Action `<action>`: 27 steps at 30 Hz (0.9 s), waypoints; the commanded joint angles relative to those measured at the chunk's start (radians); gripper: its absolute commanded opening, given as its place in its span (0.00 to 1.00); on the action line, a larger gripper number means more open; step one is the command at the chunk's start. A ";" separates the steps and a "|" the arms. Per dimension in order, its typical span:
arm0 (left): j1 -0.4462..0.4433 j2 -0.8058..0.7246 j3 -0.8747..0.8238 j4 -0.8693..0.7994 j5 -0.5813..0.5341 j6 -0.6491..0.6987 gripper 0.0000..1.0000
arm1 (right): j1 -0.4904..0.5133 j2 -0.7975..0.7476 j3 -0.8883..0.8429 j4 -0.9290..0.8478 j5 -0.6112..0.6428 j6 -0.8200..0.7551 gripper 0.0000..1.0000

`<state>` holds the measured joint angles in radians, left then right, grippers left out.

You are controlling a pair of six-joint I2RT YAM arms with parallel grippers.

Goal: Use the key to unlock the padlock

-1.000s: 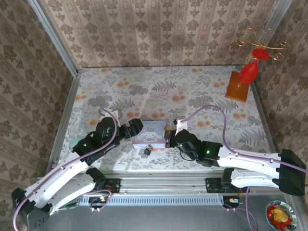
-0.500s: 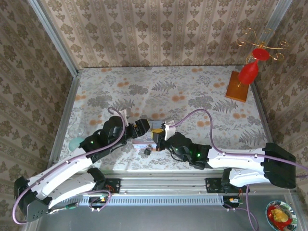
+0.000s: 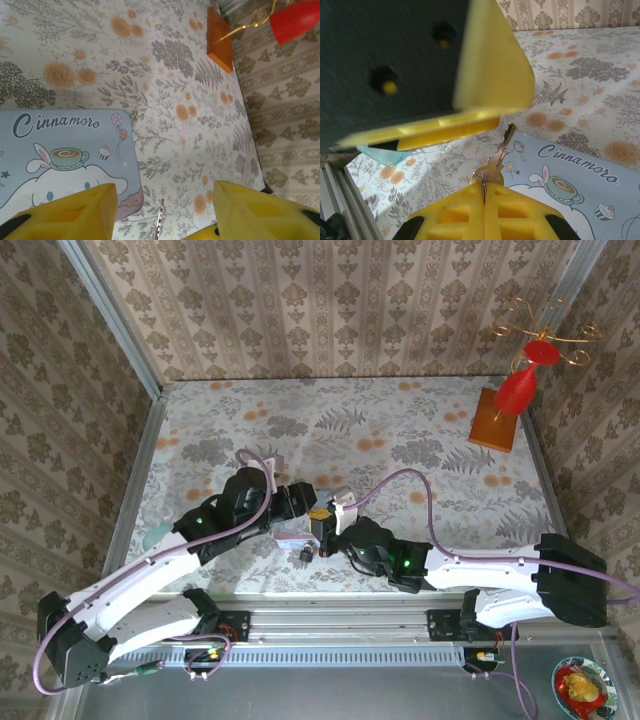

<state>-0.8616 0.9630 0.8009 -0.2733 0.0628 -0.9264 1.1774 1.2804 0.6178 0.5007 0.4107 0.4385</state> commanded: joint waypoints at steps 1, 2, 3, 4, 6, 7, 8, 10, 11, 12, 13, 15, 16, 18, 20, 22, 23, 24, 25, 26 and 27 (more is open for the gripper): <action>0.010 0.020 0.039 -0.036 0.041 0.026 0.50 | 0.011 0.015 0.034 0.038 -0.005 -0.027 0.00; 0.009 0.023 0.041 -0.042 0.041 0.029 0.50 | 0.011 0.016 0.037 0.037 -0.006 -0.029 0.00; 0.012 0.027 0.044 -0.055 0.034 0.036 0.49 | 0.011 0.014 0.039 0.035 -0.005 -0.033 0.00; 0.016 0.028 0.047 -0.065 0.031 0.039 0.47 | 0.011 0.015 0.041 0.033 -0.005 -0.035 0.00; 0.024 0.028 0.045 -0.069 0.033 0.040 0.42 | 0.011 0.016 0.045 0.023 -0.005 -0.038 0.00; 0.027 0.028 0.042 -0.067 0.037 0.037 0.40 | 0.011 0.016 0.046 0.020 -0.005 -0.038 0.00; 0.027 0.028 0.040 -0.062 0.041 0.035 0.38 | 0.011 0.017 0.046 0.019 -0.005 -0.040 0.00; 0.029 0.031 0.039 -0.055 0.049 0.034 0.35 | 0.011 0.018 0.049 0.017 -0.003 -0.039 0.00; 0.029 0.031 0.038 -0.052 0.052 0.034 0.33 | 0.011 0.019 0.051 0.015 -0.002 -0.040 0.00; 0.029 0.032 0.038 -0.049 0.054 0.032 0.31 | 0.011 0.022 0.054 0.012 0.000 -0.041 0.00; 0.030 0.031 0.038 -0.049 0.055 0.032 0.30 | 0.011 0.025 0.055 0.011 -0.001 -0.041 0.00; 0.031 0.031 0.038 -0.048 0.055 0.031 0.26 | 0.011 0.027 0.061 0.006 0.005 -0.042 0.00; 0.032 0.031 0.038 -0.048 0.055 0.031 0.25 | 0.011 0.029 0.063 0.003 0.006 -0.043 0.00; 0.035 0.028 0.037 -0.047 0.058 0.031 0.22 | 0.011 0.032 0.066 -0.003 0.010 -0.043 0.00; 0.038 0.025 0.037 -0.044 0.057 0.031 0.20 | 0.011 0.034 0.066 -0.004 0.009 -0.045 0.00; 0.041 0.023 0.035 -0.041 0.057 0.029 0.16 | 0.011 0.036 0.066 -0.008 0.010 -0.044 0.00; 0.045 0.022 0.034 -0.038 0.057 0.029 0.14 | 0.011 0.035 0.068 -0.009 0.010 -0.044 0.00; 0.045 0.021 0.031 -0.034 0.057 0.028 0.13 | 0.011 0.034 0.068 -0.011 0.010 -0.043 0.00; 0.048 0.019 0.029 -0.031 0.057 0.026 0.12 | 0.011 0.035 0.068 -0.011 0.010 -0.042 0.00; 0.050 0.015 0.026 -0.028 0.055 0.024 0.10 | 0.011 0.034 0.068 -0.012 0.010 -0.043 0.00; 0.053 0.011 0.022 -0.021 0.054 0.020 0.09 | 0.011 0.034 0.068 -0.014 0.011 -0.041 0.00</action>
<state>-0.8215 0.9936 0.8085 -0.3088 0.1101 -0.9051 1.1831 1.3048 0.6537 0.4908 0.4107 0.4141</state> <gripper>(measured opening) 0.103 0.067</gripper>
